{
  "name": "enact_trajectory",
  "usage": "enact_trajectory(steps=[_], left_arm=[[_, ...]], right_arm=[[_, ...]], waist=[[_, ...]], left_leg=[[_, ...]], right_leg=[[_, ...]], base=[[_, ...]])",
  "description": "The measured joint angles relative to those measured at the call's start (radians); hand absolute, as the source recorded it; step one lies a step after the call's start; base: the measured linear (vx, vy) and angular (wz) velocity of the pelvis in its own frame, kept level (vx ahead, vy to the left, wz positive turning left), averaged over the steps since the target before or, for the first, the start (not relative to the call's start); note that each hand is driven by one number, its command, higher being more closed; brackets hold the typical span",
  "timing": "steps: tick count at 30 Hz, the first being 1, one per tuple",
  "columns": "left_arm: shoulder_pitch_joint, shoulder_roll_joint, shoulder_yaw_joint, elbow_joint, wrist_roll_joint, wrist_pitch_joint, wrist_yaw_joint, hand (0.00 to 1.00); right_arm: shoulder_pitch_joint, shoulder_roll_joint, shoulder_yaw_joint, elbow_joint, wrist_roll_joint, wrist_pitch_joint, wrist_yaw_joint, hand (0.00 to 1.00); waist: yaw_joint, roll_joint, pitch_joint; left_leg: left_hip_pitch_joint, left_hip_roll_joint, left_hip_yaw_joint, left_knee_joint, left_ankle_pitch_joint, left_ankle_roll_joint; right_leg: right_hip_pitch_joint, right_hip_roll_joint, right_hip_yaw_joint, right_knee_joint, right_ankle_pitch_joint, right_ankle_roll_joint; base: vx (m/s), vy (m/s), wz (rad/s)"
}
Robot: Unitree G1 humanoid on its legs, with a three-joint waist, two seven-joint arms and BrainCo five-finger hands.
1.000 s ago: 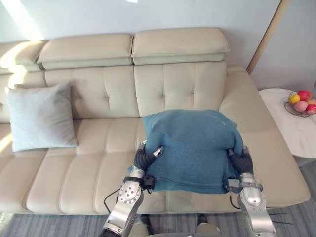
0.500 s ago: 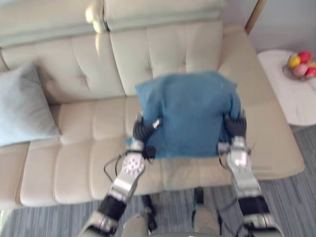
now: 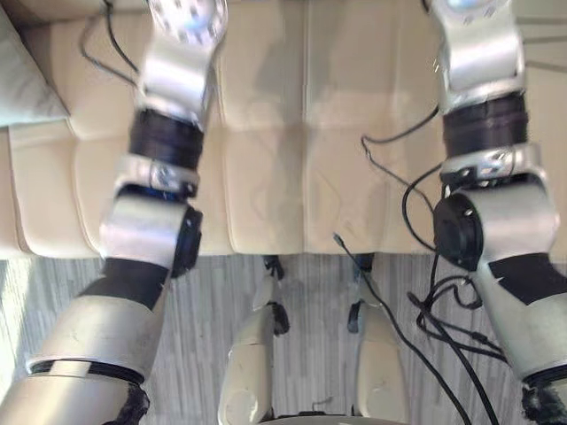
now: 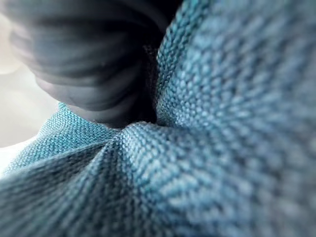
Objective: Pick up cushions and gather them together orderly.
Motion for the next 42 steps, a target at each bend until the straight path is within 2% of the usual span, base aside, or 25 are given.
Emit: enact_trajectory(steps=[1, 5, 7, 10, 13, 17, 18, 22, 25, 28, 31, 34, 36, 39, 41, 42], left_arm=[[-0.033, 0.007, -0.004, 0.045, -0.025, -0.002, -0.012, 0.00], [-0.057, 0.016, -0.043, 0.160, -0.096, -0.003, -0.100, 0.00], [-0.053, 0.016, -0.040, 0.208, -0.107, -0.003, -0.128, 0.00], [0.006, -0.006, -0.022, 0.241, -0.136, 0.002, -0.172, 0.00], [0.122, -0.078, 0.018, 0.250, -0.159, 0.006, -0.206, 0.00], [0.230, -0.152, 0.060, 0.185, -0.168, -0.007, -0.200, 0.00], [0.261, -0.159, 0.061, 0.156, -0.168, -0.018, -0.198, 0.00], [0.322, -0.156, 0.081, 0.115, -0.168, -0.028, -0.198, 0.00], [0.371, -0.125, 0.092, 0.064, -0.168, -0.026, -0.200, 0.00], [0.405, -0.075, 0.097, 0.027, -0.168, -0.024, -0.203, 0.00], [0.472, 0.004, 0.100, -0.070, -0.167, -0.024, -0.206, 0.00], [0.545, 0.075, 0.135, -0.181, -0.168, -0.028, -0.216, 0.00], [0.651, 0.104, 0.179, -0.265, -0.168, -0.054, -0.237, 0.00], [0.843, 0.095, 0.210, -0.335, -0.180, -0.066, -0.273, 0.00], [0.960, 0.059, 0.216, -0.355, -0.195, -0.069, -0.294, 0.00], [1.070, 0.018, 0.213, -0.372, -0.211, -0.070, -0.319, 0.00]], right_arm=[[-0.029, -0.017, 0.018, 0.068, 0.031, -0.001, 0.013, 0.00], [-0.037, -0.072, 0.081, 0.278, 0.191, 0.004, 0.144, 0.00], [-0.034, -0.077, 0.092, 0.311, 0.240, 0.004, 0.191, 0.00], [-0.006, -0.077, 0.093, 0.325, 0.293, 0.004, 0.247, 0.00], [0.073, -0.070, 0.122, 0.323, 0.328, 0.004, 0.277, 0.00], [0.140, -0.052, 0.123, 0.205, 0.340, -0.008, 0.288, 0.00], [0.174, -0.047, 0.126, 0.156, 0.341, -0.020, 0.289, 0.00], [0.270, -0.039, 0.120, 0.090, 0.342, -0.021, 0.289, 0.00], [0.366, -0.038, 0.113, -0.025, 0.371, -0.023, 0.290, 0.00], [0.424, -0.039, 0.095, -0.108, 0.379, -0.030, 0.291, 0.00], [0.535, -0.054, 0.042, -0.240, 0.395, -0.057, 0.302, 0.00], [0.673, -0.079, 0.001, -0.375, 0.423, -0.066, 0.337, 0.00], [0.814, -0.078, -0.026, -0.476, 0.448, -0.092, 0.377, 0.00], [1.032, -0.058, -0.030, -0.589, 0.459, -0.106, 0.433, 0.00], [1.168, -0.034, -0.029, -0.640, 0.459, -0.114, 0.462, 0.00], [1.276, -0.004, -0.022, -0.647, 0.458, -0.120, 0.486, 0.00]], waist=[[0.001, 0.005, 0.014], [0.015, 0.005, 0.047], [0.020, 0.005, 0.071], [0.020, 0.004, 0.073], [0.022, 0.004, 0.073], [0.024, 0.004, 0.073], [0.028, 0.004, 0.073], [0.030, 0.004, 0.073], [0.028, 0.002, 0.072], [0.024, 0.002, 0.072], [0.022, 0.002, 0.072], [0.024, -0.002, 0.070], [0.022, -0.002, 0.070], [0.021, -0.014, 0.063], [0.019, -0.019, 0.061], [0.021, -0.031, 0.036]], left_leg=[[-0.011, 0.000, -0.008, 0.000, 0.002, -0.002], [-0.046, 0.004, -0.031, 0.000, 0.014, -0.005], [-0.059, 0.004, -0.030, 0.000, 0.014, -0.005], [-0.094, 0.005, -0.027, 0.000, 0.014, -0.005], [-0.102, 0.014, -0.018, 0.000, 0.014, -0.005], [-0.101, 0.023, 0.021, 0.000, 0.014, -0.005], [-0.100, 0.032, 0.032, 0.000, 0.014, -0.005], [-0.090, 0.049, 0.052, 0.000, 0.014, -0.005], [-0.089, 0.054, 0.062, 0.000, 0.013, -0.006], [-0.090, 0.065, 0.073, 0.000, 0.013, -0.006], [-0.084, 0.074, 0.080, -0.001, 0.011, -0.021], [-0.057, 0.086, 0.087, -0.001, 0.011, -0.021], [-0.011, 0.091, 0.089, -0.001, 0.011, -0.021], [0.068, 0.098, 0.092, -0.001, 0.001, -0.033], [0.120, 0.101, 0.088, 0.000, -0.006, -0.042], [0.153, 0.102, 0.090, 0.000, -0.022, -0.055]], right_leg=[[-0.004, 0.000, -0.007, -0.005, 0.002, -0.001], [-0.024, 0.005, -0.022, -0.013, 0.005, -0.002], [-0.037, 0.005, -0.021, -0.013, 0.005, -0.002], [-0.070, 0.005, -0.022, -0.014, 0.005, -0.002], [-0.075, 0.007, -0.018, -0.011, 0.005, -0.002], [-0.089, 0.013, 0.011, 0.001, 0.005, -0.002], [-0.102, 0.022, 0.025, 0.020, 0.004, -0.002], [-0.120, 0.037, 0.044, 0.059, -0.009, -0.017], [-0.151, 0.039, 0.065, 0.117, -0.053, -0.011], [-0.163, 0.050, 0.077, 0.132, -0.059, -0.014], [-0.171, 0.061, 0.086, 0.153, -0.063, -0.017], [-0.161, 0.068, 0.092, 0.179, -0.073, -0.022], [-0.127, 0.068, 0.093, 0.202, -0.090, -0.027], [-0.060, 0.071, 0.092, 0.225, -0.121, -0.032], [-0.012, 0.072, 0.087, 0.239, -0.143, -0.032], [0.013, 0.072, 0.087, 0.255, -0.164, -0.035]], base=[[0.00, 0.044, 0.11], [0.01, 0.019, 0.09], [0.00, 0.000, 0.00], [0.03, 0.040, 0.03], [0.05, 0.032, 0.03], [0.04, 0.025, -0.12], [0.02, 0.011, -0.19], [0.01, -0.002, -0.16], [-0.03, -0.020, -0.07], [-0.05, -0.026, -0.11], [-0.07, -0.036, -0.08], [-0.06, -0.070, -0.07], [-0.04, -0.106, -0.03], [-0.01, -0.109, -0.01], [0.03, -0.107, 0.05], [0.07, -0.113, 0.04]])
